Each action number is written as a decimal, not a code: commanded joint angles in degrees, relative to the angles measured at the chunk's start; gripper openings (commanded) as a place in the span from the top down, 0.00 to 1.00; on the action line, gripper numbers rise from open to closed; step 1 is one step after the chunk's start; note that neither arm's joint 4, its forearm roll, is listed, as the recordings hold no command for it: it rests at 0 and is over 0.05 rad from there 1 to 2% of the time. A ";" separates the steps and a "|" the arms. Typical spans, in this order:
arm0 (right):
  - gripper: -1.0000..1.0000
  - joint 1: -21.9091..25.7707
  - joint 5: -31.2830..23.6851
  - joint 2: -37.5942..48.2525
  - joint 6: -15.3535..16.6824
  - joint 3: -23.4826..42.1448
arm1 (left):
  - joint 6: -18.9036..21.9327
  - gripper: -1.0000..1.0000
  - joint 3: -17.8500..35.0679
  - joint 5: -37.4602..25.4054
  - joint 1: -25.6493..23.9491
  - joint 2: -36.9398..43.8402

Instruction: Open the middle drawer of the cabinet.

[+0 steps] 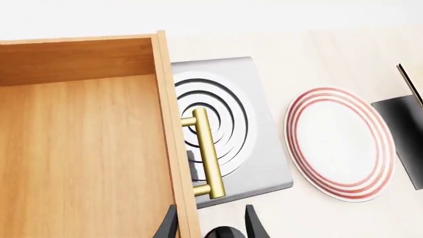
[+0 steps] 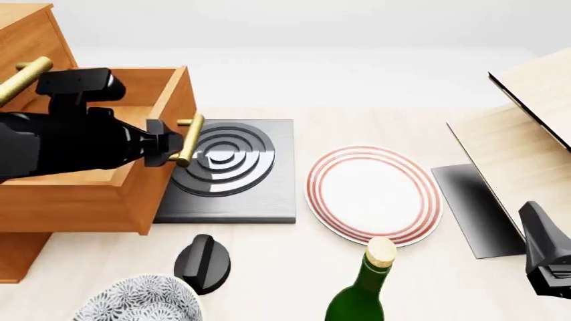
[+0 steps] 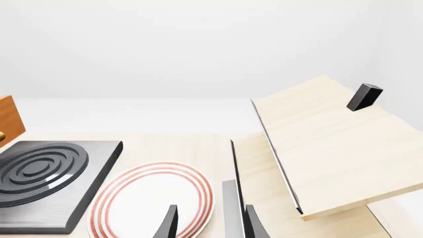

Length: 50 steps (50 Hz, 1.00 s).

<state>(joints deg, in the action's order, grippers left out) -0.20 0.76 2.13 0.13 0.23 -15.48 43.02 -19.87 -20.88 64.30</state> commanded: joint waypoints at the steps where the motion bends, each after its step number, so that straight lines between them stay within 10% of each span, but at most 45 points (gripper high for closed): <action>1: 0.00 0.04 -0.23 -0.52 -0.11 -0.02 | 1.80 0.00 0.79 1.02 -4.01 0.73; 50: 0.00 0.04 -0.22 -0.50 -0.07 -0.02 | 5.85 0.00 3.80 -4.77 -4.32 -9.97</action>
<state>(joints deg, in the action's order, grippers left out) -0.20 0.76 2.13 0.13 0.23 -12.73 45.13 -23.94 -23.74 57.65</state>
